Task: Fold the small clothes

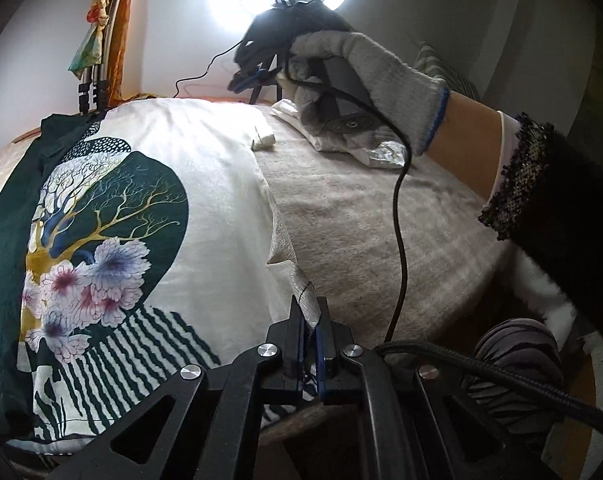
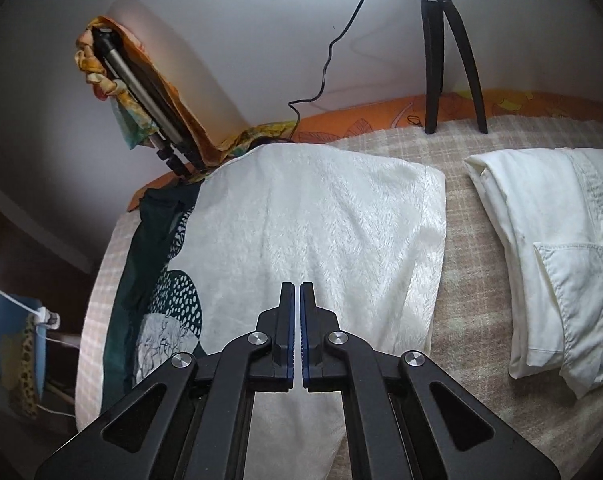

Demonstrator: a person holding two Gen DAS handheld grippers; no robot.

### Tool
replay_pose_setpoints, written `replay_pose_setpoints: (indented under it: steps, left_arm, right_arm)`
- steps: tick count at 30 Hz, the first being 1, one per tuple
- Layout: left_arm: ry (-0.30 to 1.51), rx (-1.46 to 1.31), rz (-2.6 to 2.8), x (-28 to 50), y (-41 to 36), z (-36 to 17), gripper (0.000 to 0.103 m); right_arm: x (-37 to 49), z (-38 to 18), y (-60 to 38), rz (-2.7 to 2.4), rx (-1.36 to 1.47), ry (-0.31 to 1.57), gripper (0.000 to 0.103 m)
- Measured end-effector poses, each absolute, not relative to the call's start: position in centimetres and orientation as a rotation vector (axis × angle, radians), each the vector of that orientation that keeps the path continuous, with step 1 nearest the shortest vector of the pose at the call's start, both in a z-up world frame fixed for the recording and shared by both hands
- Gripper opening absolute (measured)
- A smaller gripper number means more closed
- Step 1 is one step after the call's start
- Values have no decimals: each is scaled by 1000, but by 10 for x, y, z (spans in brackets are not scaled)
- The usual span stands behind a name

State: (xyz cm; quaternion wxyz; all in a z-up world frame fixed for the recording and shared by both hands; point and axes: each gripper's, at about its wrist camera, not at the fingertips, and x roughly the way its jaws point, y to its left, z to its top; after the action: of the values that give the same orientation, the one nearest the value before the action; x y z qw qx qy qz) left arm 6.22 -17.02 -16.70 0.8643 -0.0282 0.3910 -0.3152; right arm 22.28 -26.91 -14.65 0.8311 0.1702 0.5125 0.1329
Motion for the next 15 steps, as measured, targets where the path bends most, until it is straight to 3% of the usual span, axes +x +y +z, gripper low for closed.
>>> replay_pose_setpoints:
  steps: [1, 2, 3, 5, 13, 15]
  left_arm:
    - [819, -62, -660, 63, -169, -167, 1]
    - [819, -66, -660, 64, -169, -167, 1]
    - [819, -71, -662, 65, -168, -167, 1]
    - [816, -74, -669, 65, -166, -168, 1]
    - [826, -77, -684, 68, -170, -173, 1]
    - [826, -78, -680, 73, -168, -174, 1]
  right_arm:
    - [222, -146, -273, 259, 363, 1087, 5]
    - [221, -148, -279, 233, 372, 1093, 18]
    - [219, -152, -286, 208, 386, 1108, 40]
    - [213, -164, -303, 166, 427, 1140, 54]
    - [201, -219, -350, 99, 725, 1236, 51]
    - [205, -221, -353, 90, 761, 1214, 37]
